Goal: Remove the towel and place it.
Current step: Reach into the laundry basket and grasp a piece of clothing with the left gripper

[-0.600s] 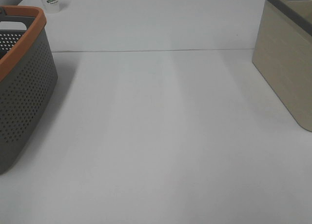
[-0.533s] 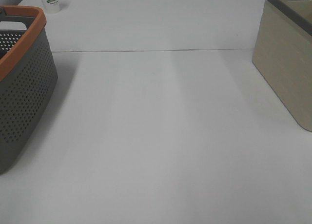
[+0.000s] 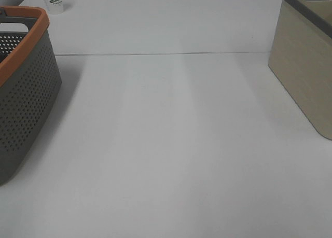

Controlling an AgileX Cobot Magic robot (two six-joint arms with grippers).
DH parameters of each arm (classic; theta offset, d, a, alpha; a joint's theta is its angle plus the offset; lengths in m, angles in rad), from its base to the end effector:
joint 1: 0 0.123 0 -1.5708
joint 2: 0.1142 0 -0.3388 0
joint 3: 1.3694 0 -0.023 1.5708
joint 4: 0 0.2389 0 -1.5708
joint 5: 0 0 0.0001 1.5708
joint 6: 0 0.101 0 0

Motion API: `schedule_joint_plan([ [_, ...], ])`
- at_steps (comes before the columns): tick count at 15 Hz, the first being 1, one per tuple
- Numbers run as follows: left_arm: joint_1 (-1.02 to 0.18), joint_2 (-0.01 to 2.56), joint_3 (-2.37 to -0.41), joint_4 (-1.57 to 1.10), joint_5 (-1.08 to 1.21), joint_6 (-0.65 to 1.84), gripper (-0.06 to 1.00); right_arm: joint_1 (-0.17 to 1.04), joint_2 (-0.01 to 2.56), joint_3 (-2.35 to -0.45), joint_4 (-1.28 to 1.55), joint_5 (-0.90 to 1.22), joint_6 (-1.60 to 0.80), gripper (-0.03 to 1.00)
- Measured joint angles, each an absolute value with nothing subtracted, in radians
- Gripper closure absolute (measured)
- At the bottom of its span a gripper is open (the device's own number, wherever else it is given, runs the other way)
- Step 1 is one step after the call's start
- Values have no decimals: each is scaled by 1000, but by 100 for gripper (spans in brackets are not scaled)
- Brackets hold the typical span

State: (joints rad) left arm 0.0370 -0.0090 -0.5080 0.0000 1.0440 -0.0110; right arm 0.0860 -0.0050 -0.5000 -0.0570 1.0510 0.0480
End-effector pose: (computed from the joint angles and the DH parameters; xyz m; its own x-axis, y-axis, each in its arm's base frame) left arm -0.0620 -0.0023 0.2701 -0.4250 -0.0267 -0.9048 -0.0417 0.9991 -0.0100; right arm -0.0603 -0.0102 0.2677 -0.4413 -0.0183 -0.8971 -0.0329 0.9994 -0.0042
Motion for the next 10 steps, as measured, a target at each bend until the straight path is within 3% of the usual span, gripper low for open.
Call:
schedule_joint_plan([
  [10,37,-9,-508,0,1044,-11,-4,86,-5,-500,-57,1051,48,0],
])
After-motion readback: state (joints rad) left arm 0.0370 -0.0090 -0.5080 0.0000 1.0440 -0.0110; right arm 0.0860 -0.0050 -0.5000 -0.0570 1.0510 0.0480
